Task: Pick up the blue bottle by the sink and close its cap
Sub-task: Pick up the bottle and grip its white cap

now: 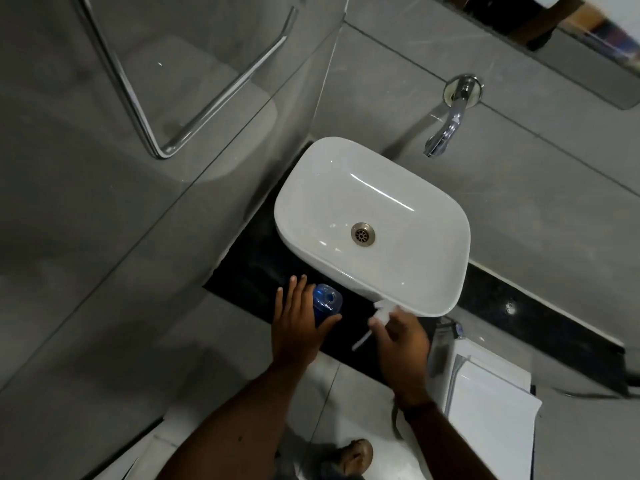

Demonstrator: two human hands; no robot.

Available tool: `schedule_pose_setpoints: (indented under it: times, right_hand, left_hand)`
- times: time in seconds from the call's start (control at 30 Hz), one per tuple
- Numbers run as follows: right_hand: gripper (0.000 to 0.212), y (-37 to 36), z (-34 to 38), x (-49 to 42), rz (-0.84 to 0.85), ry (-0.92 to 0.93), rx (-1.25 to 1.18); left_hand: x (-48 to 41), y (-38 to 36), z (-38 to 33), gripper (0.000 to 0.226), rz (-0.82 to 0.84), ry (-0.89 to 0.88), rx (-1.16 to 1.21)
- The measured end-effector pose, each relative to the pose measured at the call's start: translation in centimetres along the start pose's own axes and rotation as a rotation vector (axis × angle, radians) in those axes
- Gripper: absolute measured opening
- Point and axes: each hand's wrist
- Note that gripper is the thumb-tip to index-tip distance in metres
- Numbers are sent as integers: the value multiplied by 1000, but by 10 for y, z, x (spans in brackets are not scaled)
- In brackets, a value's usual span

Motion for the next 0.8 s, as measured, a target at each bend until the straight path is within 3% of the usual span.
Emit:
schedule_pose_setpoints:
  times: [0.13,0.27,0.43,0.63,0.8]
  right_hand:
    - [26,14,47,-2,-33,43,-421]
    - [31,-5,67,0,-15,40,-475]
    - [27,-27,56,-1,2,52,-433]
    - [30,-62,30,-2,141,58,-290]
    - [31,-80,10,-3,171,35,-121]
  left_hand:
    - [1,0,-1,84,-51,-6,18]
    - [1,1,-2,84,-47,-8,7]
    - [0,2,-2,85,-25,1,8]
    - [1,3,-3,89,-50,-11,-5]
    - [4,2,-2,73,-63,-56,-33]
Point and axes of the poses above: each hand's wrist, its own x-axis away from the middle knuckle, its own y-axis out of the back of the hand, z = x × y, and after that the axes turned 7 degrees about -z, right-handed
